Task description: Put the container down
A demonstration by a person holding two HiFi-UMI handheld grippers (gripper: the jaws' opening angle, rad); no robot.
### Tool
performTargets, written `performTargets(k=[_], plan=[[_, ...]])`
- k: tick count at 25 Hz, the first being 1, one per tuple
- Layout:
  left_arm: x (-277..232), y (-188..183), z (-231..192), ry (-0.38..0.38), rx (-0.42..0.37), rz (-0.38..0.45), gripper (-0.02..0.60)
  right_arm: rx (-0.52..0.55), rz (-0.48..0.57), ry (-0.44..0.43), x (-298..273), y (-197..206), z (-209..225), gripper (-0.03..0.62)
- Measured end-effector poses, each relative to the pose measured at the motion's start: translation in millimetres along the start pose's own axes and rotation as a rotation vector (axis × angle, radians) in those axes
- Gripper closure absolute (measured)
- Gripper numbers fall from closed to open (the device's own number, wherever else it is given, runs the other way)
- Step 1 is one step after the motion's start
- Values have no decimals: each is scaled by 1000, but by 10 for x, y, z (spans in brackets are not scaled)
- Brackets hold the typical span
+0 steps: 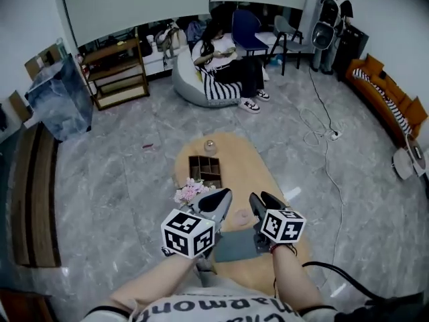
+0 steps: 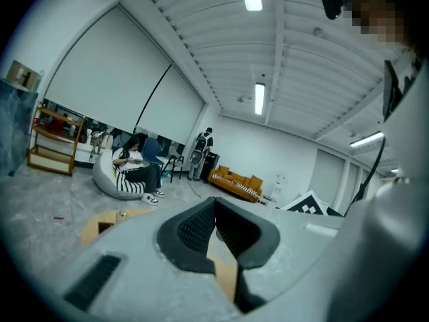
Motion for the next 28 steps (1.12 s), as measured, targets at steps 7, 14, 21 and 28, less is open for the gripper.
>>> performTargets(k=[7, 14, 21, 28], plan=[[385, -636, 365, 67, -56, 180, 566, 102, 422, -120, 706, -1153, -618, 490], [857, -1045, 759, 185, -202, 264, 566, 323, 490, -15, 1403, -1616, -1250, 531], [1520, -1039, 859, 232, -233, 232, 566, 357, 433, 135, 1888, -1221, -1754, 536], [2189, -738, 968, 294, -214, 206, 566, 288, 407, 238, 2390, -596, -2228, 554]])
Point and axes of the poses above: the fingertips, and each gripper's own axes: x backward along the fingers, z to its right, y out of its underside, the point moved 8 cm from there along x, backward along the fingers, and after that the axes turned 7 degrees about x, right-handed, at the moved point
